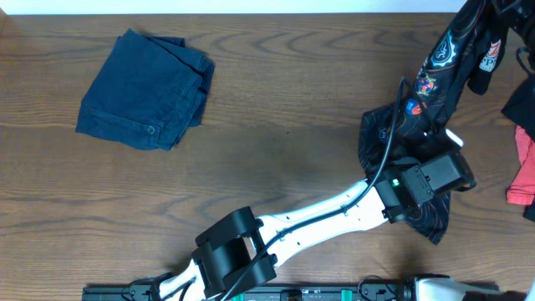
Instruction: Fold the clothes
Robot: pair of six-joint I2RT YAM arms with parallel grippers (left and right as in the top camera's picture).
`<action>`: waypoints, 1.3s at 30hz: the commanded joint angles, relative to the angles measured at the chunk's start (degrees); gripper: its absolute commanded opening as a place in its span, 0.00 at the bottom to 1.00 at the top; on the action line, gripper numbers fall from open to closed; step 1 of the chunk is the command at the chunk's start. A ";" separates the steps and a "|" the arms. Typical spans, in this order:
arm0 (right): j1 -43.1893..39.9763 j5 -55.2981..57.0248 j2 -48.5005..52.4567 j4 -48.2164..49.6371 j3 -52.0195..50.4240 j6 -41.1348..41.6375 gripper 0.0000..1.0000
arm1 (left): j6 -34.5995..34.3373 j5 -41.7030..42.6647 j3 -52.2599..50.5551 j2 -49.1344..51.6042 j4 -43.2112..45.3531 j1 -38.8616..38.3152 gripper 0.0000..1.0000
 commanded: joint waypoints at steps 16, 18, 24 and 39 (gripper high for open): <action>0.39 8.48 -4.24 -3.78 0.48 -5.53 0.01 | 0.61 -8.11 -0.11 -4.92 -15.17 7.23 0.06; 0.39 10.45 -3.89 -5.38 0.48 -6.56 0.02 | 1.42 -8.87 -0.11 -6.64 -17.59 7.30 0.06; -0.07 14.47 -3.19 -11.06 0.48 -9.84 0.03 | 3.19 -16.92 -0.11 -11.91 -24.48 7.65 0.06; -10.56 16.06 4.70 -26.91 0.46 -14.93 0.02 | 3.17 -27.61 -0.11 -26.25 -42.51 16.76 0.06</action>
